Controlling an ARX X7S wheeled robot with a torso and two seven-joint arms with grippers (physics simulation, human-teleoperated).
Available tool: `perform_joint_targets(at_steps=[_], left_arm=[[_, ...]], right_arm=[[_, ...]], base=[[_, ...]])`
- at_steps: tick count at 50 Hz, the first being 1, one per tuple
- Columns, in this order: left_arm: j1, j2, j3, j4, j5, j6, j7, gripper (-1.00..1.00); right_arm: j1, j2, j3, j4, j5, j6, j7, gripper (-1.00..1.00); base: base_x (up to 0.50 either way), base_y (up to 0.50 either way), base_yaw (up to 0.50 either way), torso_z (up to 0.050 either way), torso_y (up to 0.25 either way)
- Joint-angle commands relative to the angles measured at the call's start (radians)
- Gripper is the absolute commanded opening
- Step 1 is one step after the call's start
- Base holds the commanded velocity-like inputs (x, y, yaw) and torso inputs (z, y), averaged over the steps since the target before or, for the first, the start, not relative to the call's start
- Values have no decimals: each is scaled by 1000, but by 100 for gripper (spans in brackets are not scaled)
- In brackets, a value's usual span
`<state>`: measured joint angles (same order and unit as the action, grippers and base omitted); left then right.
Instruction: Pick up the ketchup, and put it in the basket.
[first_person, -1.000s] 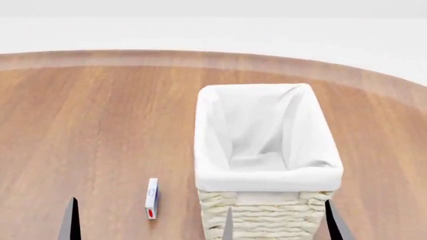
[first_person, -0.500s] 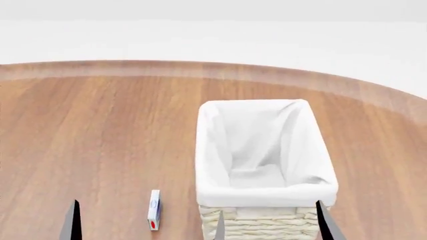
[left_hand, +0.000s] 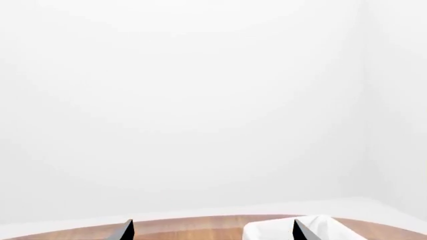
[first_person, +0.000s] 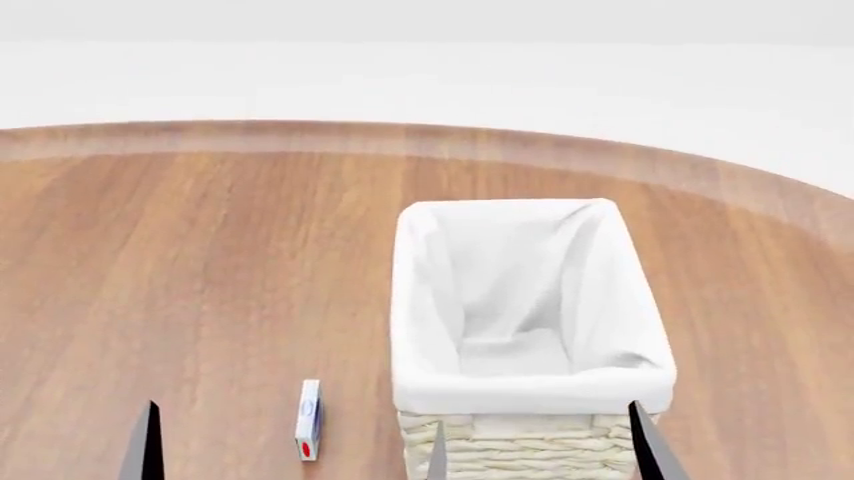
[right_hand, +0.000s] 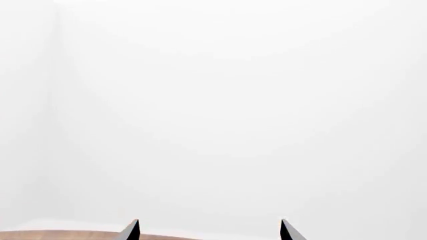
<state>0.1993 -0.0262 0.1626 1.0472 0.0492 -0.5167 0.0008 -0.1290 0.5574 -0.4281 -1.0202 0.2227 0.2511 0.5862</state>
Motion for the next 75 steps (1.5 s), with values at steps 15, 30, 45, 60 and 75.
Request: perform_joint_targets(at_steps=[15, 30, 45, 60, 75], left_arm=[[5, 25, -11, 0, 68, 33, 41, 100], [6, 25, -14, 0, 56, 41, 41, 100], [-19, 23, -65, 0, -7, 0, 9, 100], [-30, -434, -56, -30, -504, 112, -685, 100], [77, -427, -225, -57, -559, 199, -753, 100]], right_arm=[[9, -13, 21, 16, -4, -18, -13, 100], [14, -6, 15, 16, 1, -19, -6, 100], [16, 5, 19, 5, 11, -17, 6, 100], [21, 4, -5, 13, 6, -23, 10, 100], [30, 8, -20, 21, 9, -26, 21, 100]], base=[[0, 0, 0, 0, -47], [0, 0, 0, 0, -250], [0, 0, 0, 0, -170], [0, 0, 0, 0, 0], [0, 0, 0, 0, 0]])
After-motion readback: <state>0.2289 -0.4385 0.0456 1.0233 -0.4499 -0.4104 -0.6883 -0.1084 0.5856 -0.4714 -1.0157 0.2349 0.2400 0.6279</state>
